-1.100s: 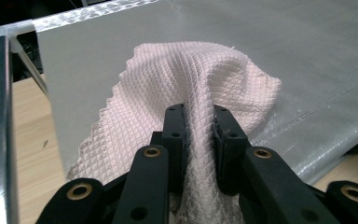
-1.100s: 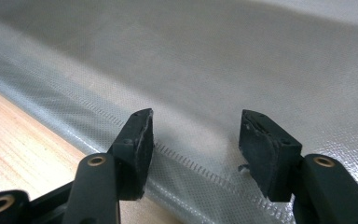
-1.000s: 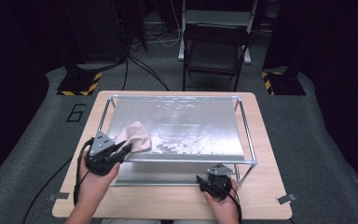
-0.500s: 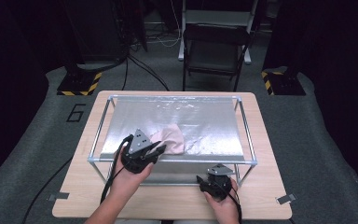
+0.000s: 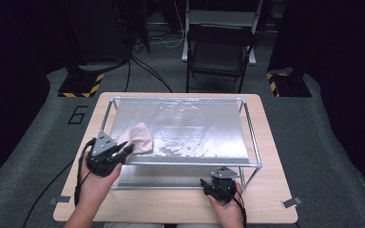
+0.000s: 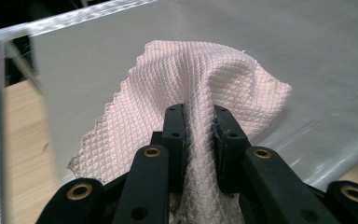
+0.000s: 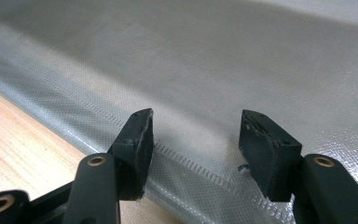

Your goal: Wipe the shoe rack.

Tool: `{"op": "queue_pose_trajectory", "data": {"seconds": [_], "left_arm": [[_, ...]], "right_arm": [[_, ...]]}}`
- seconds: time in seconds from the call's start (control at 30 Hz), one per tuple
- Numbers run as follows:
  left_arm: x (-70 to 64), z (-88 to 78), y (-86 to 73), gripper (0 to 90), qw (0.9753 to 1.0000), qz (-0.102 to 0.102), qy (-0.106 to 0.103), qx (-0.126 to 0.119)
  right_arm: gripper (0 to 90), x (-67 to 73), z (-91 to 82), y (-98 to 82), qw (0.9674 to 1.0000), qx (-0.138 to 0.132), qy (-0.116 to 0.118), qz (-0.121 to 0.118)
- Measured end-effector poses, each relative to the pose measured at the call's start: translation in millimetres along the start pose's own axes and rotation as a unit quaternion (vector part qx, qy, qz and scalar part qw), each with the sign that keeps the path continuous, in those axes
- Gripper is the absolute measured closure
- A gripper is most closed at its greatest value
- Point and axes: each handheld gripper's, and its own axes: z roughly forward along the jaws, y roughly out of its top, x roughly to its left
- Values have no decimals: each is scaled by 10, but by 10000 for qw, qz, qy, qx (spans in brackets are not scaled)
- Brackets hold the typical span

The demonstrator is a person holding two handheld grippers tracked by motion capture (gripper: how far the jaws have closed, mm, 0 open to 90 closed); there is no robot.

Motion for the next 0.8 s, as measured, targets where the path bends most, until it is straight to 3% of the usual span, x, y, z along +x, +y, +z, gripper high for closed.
{"op": "queue_pose_trajectory", "data": {"seconds": [0.1,0.43,0.63,0.73,0.8], "left_arm": [[115,-54,-37,774,9999,-102,114,18],[234,-75,-61,775,9992,-255,299,25],[198,-48,-60,776,9992,-265,306,18],[145,-17,-45,776,9995,-277,166,15],[41,40,1,776,9999,-164,9,17]], "right_arm": [[446,-4,0,-1,10000,19,-41,-24],[446,-4,0,-1,10000,21,-43,-26],[446,-4,0,-1,10000,20,-45,-28],[446,0,0,0,10000,0,-1,0],[446,1,0,-1,10000,8,-2,-4]]}}
